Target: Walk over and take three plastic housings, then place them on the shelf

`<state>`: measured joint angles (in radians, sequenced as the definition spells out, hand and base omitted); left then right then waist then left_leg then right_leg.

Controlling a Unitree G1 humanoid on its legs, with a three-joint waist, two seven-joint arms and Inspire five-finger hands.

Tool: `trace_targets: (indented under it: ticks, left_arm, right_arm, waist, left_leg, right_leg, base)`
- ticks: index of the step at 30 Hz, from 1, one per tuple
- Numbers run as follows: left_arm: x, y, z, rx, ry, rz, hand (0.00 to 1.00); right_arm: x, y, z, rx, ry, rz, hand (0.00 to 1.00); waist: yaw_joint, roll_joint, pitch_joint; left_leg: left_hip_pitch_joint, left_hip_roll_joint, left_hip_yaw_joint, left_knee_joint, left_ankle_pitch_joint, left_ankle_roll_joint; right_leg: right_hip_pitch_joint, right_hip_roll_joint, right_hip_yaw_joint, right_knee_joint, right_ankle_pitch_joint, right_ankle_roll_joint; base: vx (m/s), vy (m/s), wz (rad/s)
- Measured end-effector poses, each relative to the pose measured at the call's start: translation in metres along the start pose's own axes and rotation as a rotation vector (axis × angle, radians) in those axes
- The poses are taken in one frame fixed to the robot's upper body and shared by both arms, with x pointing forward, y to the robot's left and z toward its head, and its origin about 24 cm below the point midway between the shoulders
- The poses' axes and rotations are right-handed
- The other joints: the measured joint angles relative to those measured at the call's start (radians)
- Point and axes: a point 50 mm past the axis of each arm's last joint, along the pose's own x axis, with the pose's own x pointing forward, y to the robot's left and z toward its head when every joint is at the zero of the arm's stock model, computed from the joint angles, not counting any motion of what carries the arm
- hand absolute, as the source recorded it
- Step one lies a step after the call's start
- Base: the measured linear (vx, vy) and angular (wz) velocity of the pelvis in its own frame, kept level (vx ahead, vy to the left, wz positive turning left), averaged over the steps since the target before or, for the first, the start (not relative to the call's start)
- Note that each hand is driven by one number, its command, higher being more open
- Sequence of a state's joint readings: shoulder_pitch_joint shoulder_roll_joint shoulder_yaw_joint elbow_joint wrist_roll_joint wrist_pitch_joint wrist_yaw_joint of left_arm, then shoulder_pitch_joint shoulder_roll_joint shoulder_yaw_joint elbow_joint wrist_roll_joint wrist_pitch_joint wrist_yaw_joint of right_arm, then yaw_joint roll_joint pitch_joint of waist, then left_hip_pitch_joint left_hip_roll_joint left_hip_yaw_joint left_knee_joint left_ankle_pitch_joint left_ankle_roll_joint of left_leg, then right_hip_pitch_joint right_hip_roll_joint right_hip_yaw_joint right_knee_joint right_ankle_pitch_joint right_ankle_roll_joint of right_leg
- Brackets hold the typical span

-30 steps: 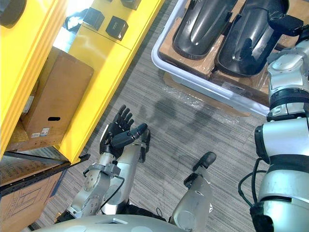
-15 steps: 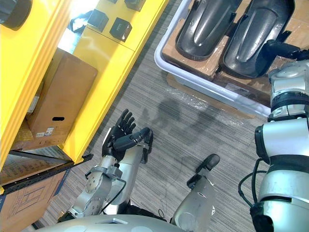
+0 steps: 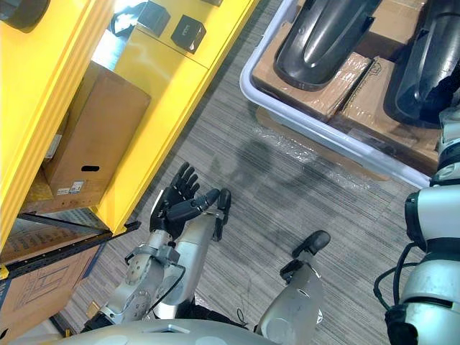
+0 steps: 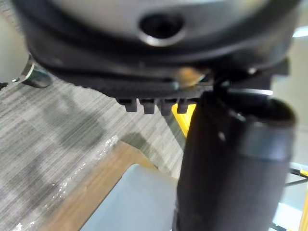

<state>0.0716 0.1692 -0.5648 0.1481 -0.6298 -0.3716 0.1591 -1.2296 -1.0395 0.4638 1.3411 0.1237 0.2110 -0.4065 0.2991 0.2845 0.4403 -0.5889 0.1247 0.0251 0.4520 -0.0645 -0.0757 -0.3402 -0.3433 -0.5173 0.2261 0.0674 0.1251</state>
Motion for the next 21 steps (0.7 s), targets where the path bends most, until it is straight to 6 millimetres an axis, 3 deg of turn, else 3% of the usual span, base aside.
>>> trace_targets:
  ticks: [5,10,16,21]
  left_arm:
    - [-0.003,0.013,0.010,0.014,-0.034,0.028,1.00]
    - [-0.012,0.029,0.029,0.023,-0.115,0.071,1.00]
    - [-0.031,0.039,0.039,0.029,-0.148,0.104,1.00]
    - [-0.040,0.039,0.043,0.028,-0.164,0.091,1.00]
  right_arm:
    - [-0.004,0.012,0.013,-0.122,-0.103,0.067,0.00]
    - [-0.008,0.018,0.023,-0.249,-0.217,0.101,0.00]
    - [-0.016,0.026,0.045,-0.303,-0.393,0.155,0.00]
    - [-0.026,0.035,0.054,-0.274,-0.481,0.178,0.00]
  waist:
    - [0.001,-0.003,0.002]
    - [-0.005,-0.027,0.019]
    - [-0.038,-0.104,0.073]
    - [-0.061,-0.145,0.089]
  left_leg:
    - [0.004,0.004,-0.004,0.017,-0.006,-0.001]
    - [0.044,0.017,0.000,0.017,-0.011,-0.003]
    - [0.119,0.043,0.008,-0.025,0.001,-0.013]
    - [0.199,0.057,0.022,-0.100,0.035,-0.030]
  right_leg:
    - [0.019,0.003,-0.014,0.002,0.000,0.000]
    - [0.057,0.012,-0.014,0.002,-0.004,-0.006]
    - [0.110,0.038,-0.011,-0.005,-0.012,-0.019]
    - [0.162,0.059,-0.007,-0.036,-0.012,-0.020]
  base:
    - [0.00,-0.004,0.04]
    - [-0.02,-0.009,-0.03]
    - [-0.04,-0.038,-0.04]
    - [-0.02,-0.063,-0.03]
